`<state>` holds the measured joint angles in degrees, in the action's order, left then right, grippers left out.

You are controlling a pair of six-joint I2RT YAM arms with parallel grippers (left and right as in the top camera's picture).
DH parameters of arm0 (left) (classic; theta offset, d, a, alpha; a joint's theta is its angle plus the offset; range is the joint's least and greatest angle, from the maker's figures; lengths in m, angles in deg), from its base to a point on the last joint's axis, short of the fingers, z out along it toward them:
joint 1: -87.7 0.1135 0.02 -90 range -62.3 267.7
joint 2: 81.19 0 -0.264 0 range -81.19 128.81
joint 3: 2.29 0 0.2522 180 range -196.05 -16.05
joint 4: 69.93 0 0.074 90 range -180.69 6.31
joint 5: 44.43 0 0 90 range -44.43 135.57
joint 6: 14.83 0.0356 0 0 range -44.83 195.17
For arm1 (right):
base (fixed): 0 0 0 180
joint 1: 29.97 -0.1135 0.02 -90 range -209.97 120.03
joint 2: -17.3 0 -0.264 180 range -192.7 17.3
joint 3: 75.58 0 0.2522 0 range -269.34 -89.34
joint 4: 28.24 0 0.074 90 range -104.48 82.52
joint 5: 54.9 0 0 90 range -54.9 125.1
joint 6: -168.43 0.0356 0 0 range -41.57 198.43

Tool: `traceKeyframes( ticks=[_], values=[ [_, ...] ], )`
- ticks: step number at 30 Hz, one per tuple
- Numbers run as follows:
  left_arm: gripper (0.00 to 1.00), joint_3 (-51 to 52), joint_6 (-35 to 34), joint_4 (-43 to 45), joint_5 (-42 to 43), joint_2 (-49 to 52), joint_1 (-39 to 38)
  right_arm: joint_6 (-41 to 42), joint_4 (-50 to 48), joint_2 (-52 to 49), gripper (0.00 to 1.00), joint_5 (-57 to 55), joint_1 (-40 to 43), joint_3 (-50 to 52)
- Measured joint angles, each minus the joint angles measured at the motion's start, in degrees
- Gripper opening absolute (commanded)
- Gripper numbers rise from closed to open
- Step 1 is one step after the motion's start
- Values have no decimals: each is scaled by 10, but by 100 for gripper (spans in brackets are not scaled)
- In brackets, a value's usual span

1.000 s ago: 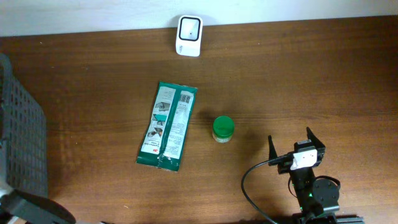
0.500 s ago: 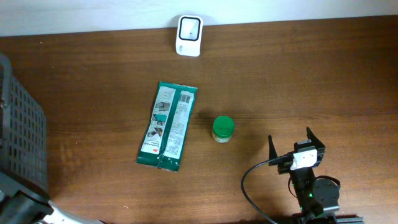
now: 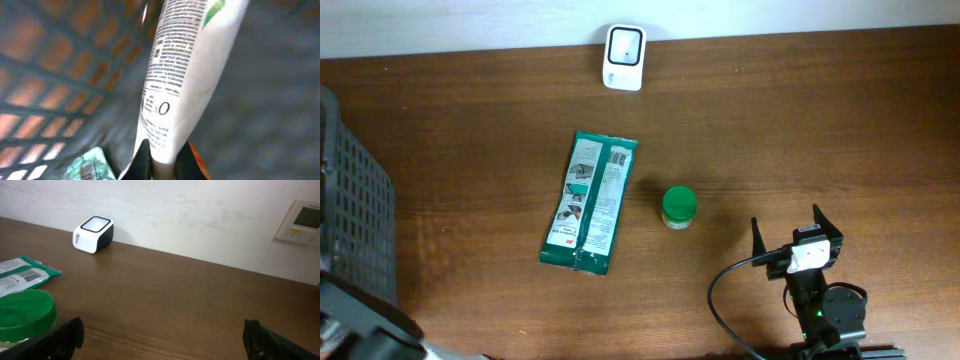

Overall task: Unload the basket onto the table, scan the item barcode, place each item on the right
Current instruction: 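Grasp the white tube in the basket with the left gripper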

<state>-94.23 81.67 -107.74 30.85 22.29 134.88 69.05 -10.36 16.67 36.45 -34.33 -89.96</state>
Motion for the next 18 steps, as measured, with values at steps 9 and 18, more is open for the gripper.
traceKeyframes(
  ticks=[9, 18],
  values=[
    [0, 0, -31, 10, 8, -196, -81, 0, 0, 0, 98, 0, 0, 0],
    [0, 0, -92, 40, 13, -406, -212, 0, 0, 0, 98, 0, 0, 0]
  ],
)
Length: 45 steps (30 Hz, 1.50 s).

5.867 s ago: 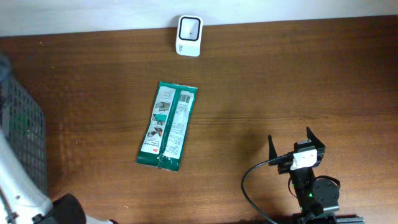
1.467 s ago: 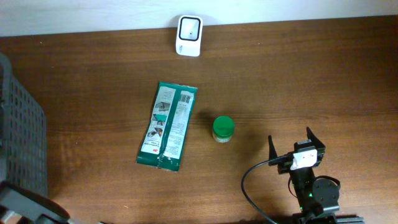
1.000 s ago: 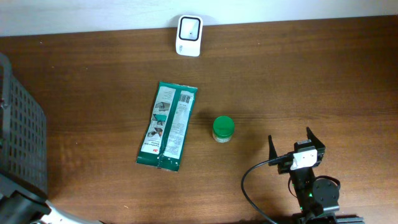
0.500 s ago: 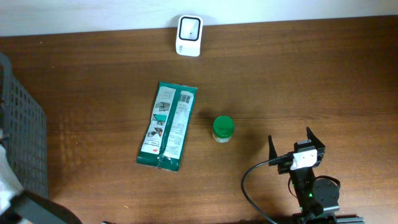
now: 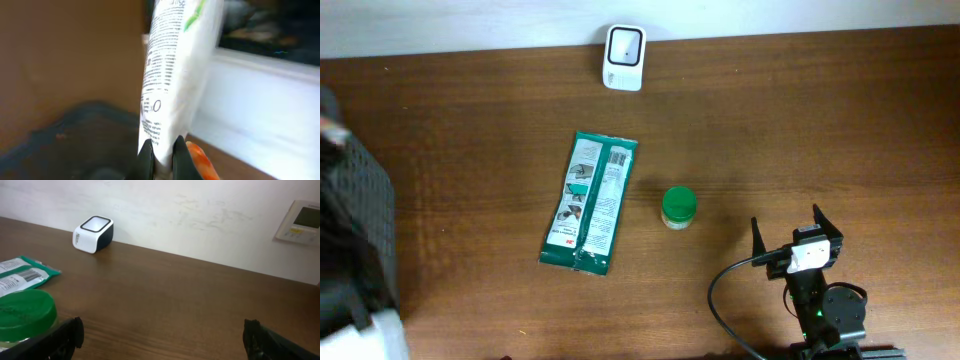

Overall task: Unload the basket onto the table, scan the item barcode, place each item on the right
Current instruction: 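Grasp the white tube in the basket with the left gripper, then lay the white tube left of the green packet with the left gripper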

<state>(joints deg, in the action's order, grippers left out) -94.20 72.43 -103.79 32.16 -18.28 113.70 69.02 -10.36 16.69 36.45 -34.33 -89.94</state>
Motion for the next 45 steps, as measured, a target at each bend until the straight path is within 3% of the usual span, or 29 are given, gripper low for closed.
traceKeyframes(
  ticks=[4, 8, 14, 18, 19, 20, 21, 23, 27, 29, 33, 38, 42, 45],
  values=[
    [0, -12, -43, -194, 19, -32, -185, 0, 0, 0, 98, 0, 0, 0],
    [0, 6, -77, -365, 29, 105, -319, 0, 0, 0, 98, 0, 0, 0],
    [0, 27, -100, -364, 36, 322, -347, 0, 0, 0, 99, 0, 0, 0],
    [0, 27, -104, -336, 33, 388, -347, 0, 0, 0, 98, 0, 0, 0],
    [14, 27, -104, -328, 29, 401, -347, 0, 0, 0, 98, 0, 0, 0],
    [41, 27, -104, -322, 27, 410, -347, 0, 0, 0, 98, 0, 0, 0],
    [48, 27, -105, -319, 24, 414, -347, 0, 0, 0, 98, 0, 0, 0],
    [54, 27, -107, -318, 23, 414, -347, 0, 0, 0, 98, 0, 0, 0],
    [54, 17, -108, -336, 23, 414, -347, 0, 0, 0, 98, 0, 0, 0],
    [55, -26, -107, -360, 23, 414, -347, 0, 0, 0, 98, 0, 0, 0],
    [68, -125, -99, -378, 23, 358, -347, 0, 0, 0, 98, 0, 0, 0],
    [64, -239, -88, -378, 25, 232, -283, 0, 0, 0, 98, 0, 0, 0],
    [65, -258, -90, -381, 17, 165, -115, 0, 0, 0, 99, 0, 0, 0],
    [66, -258, -135, -422, 16, 164, 38, 0, 0, 0, 98, 0, 0, 0]
  ],
)
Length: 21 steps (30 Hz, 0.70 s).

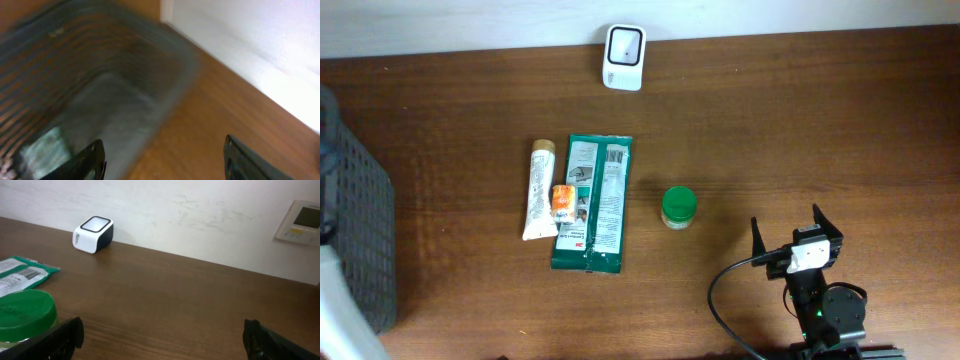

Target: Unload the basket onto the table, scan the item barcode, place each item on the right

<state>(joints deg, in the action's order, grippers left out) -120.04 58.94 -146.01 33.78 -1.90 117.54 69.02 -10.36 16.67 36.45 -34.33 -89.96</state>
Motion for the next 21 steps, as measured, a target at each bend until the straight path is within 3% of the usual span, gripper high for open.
traceKeyframes(
  ticks=[5, 12, 21],
  values=[
    [68, 0, -29, -12, 0, 7, 123, 0, 0, 0, 98, 0, 0, 0],
    [63, 62, -31, -26, -5, 133, 211, 0, 0, 0, 98, 0, 0, 0],
    [68, 280, -1, 155, -22, 174, 244, 0, 0, 0, 98, 0, 0, 0]
  ],
)
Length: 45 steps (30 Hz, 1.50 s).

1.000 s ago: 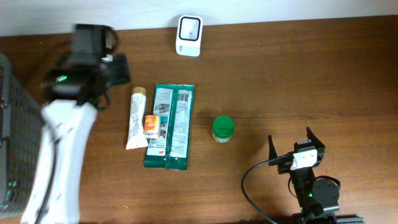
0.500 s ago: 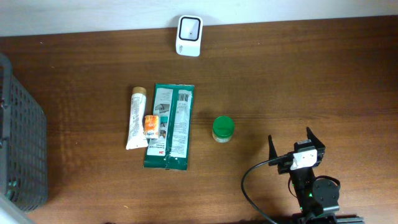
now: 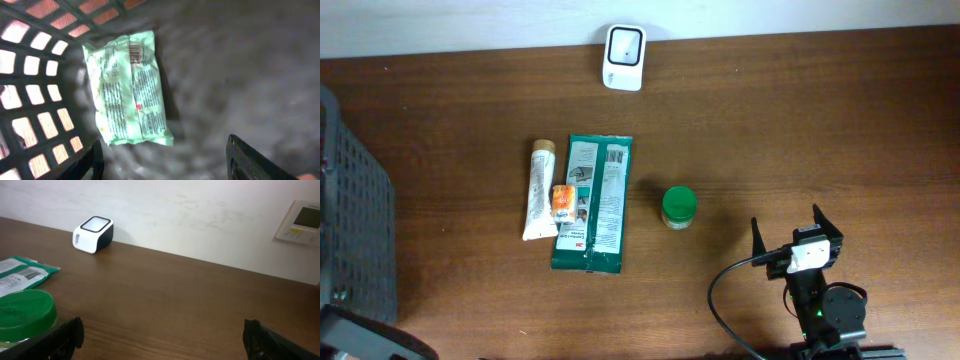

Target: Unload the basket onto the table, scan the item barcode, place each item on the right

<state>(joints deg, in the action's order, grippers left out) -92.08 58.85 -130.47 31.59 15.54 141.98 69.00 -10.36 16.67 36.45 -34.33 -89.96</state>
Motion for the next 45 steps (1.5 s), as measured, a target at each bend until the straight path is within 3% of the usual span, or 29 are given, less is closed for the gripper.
traceKeyframes(
  ticks=[9, 16, 17, 19, 25, 28, 32, 39, 43, 44, 45],
  values=[
    [65, 8, 24, 37, -33, 116, 10, 0, 0, 0, 98, 0, 0, 0],
    [62, 4, 29, 61, -69, 144, 15, 0, 0, 0, 99, 0, 0, 0],
    [52, 0, 29, 62, -74, 149, 15, 0, 0, 0, 99, 0, 0, 0],
    [0, -7, 30, 61, -83, 157, 16, 0, 0, 0, 98, 0, 0, 0],
    [0, -46, 35, 7, -109, 175, 19, 0, 0, 0, 98, 0, 0, 0],
    [0, -106, 34, -80, -68, 186, 21, 0, 0, 0, 98, 0, 0, 0],
    [0, -184, 33, -109, 1, 156, 21, 0, 0, 0, 98, 0, 0, 0],
    [0, -250, 30, -47, 136, -97, -8, 0, 0, 0, 99, 0, 0, 0],
    [0, -250, 30, -32, 153, -218, -120, 0, 0, 0, 98, 0, 0, 0],
    [3, -250, 30, -24, 141, -233, -148, 0, 0, 0, 98, 0, 0, 0],
    [13, -250, 30, -19, 128, -242, -167, 0, 0, 0, 98, 0, 0, 0]
  ],
)
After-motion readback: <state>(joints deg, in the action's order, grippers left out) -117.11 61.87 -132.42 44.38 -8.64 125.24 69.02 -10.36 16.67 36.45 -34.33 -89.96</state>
